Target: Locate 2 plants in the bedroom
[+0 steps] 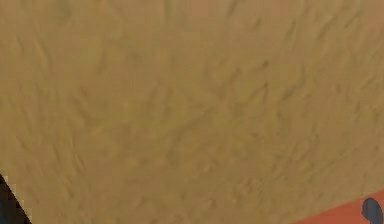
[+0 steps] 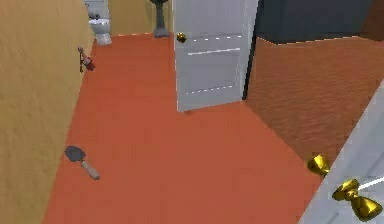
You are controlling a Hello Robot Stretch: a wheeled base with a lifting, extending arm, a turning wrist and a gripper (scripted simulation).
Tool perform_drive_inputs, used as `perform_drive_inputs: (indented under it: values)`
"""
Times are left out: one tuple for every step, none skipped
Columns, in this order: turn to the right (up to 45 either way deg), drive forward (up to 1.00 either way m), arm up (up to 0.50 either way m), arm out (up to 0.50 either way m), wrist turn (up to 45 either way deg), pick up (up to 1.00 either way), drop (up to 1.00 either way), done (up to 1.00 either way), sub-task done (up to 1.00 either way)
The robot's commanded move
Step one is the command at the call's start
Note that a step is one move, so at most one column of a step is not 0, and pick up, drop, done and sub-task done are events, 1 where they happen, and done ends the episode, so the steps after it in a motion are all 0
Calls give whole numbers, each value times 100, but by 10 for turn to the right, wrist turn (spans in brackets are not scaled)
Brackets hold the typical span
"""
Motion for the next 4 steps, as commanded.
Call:
perform_drive_inputs:
  values:
    - [450, 0, 0, 0, 0, 0, 0, 0, 0]
    - [240, 0, 0, 0, 0, 0, 0, 0, 0]
    - [0, 15, 0, 0, 0, 0, 0, 0, 0]
    - [270, 0, 0, 0, 0, 0, 0, 0, 0]
